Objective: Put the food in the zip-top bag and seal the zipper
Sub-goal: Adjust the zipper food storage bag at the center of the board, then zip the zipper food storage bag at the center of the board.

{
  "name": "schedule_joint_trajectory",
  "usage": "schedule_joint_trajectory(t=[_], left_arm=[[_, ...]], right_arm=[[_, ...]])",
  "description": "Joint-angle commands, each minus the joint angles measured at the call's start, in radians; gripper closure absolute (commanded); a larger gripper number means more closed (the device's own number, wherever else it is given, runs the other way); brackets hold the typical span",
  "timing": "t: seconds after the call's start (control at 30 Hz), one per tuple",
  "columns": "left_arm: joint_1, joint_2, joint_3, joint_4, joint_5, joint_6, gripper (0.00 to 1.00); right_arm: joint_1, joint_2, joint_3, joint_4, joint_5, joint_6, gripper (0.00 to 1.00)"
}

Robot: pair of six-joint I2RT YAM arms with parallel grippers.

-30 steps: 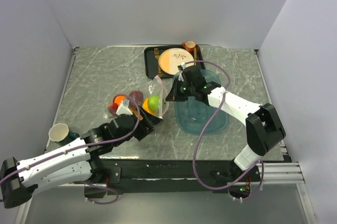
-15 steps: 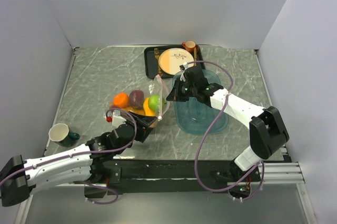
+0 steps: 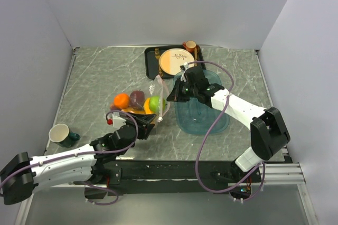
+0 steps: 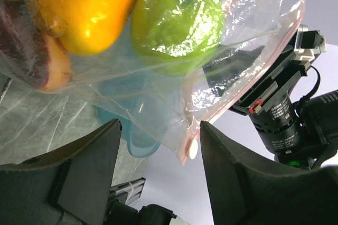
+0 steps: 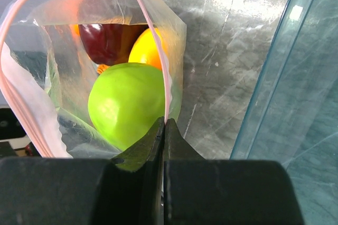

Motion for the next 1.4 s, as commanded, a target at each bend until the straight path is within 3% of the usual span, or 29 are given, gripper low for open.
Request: schedule_joint_trajectory(t=[0.0,0.2,0.37,0.57,0.73,0.93,1.03,1.1,1.2,1.37], left_arm=[[-0.004,0.017,-0.005,0.094,-0.039,-0.045,0.34],[-0.004,0.049,-0.026,0.169,-0.053,-0.077,0.36],[0.009,0.092,-0.006,0.180,-0.030,-0.066,0.47],[0.049,0.112,-0.003,0.189,0.018,-0.039,0.82],[0.077,0.074,0.021,0.099,0.021,0.003,0.94],[0.086,0.081,0.055,0.056,0.053,0.070,0.98],[0.089,0.104,0.061,0.082,0.076,0.104,0.98],[0.092,0.116,0.069,0.100,0.093,0.128,0.98],[0.098,0.124,0.078,0.117,0.104,0.156,0.97],[0.114,0.127,0.074,0.135,0.118,0.170,0.95]], right_arm=[[-0.002,-0.048,0.007,0.035,-0.006,-0.006,0.96],[0.004,-0.046,-0.002,0.041,-0.014,-0.004,0.96],[0.005,-0.049,-0.005,0.040,-0.015,-0.006,0.96],[0.007,-0.045,0.001,0.035,-0.017,-0.013,0.96],[0.007,-0.040,0.002,0.026,-0.015,-0.021,0.96],[0.005,-0.074,0.013,-0.015,0.053,-0.030,0.78],[0.005,-0.144,0.011,-0.049,0.116,-0.029,0.38],[0.005,-0.180,0.002,-0.072,0.141,-0.013,0.31],[0.005,-0.256,-0.053,-0.080,0.136,0.052,0.30],[0.022,-0.410,-0.232,0.047,0.005,0.255,0.40]])
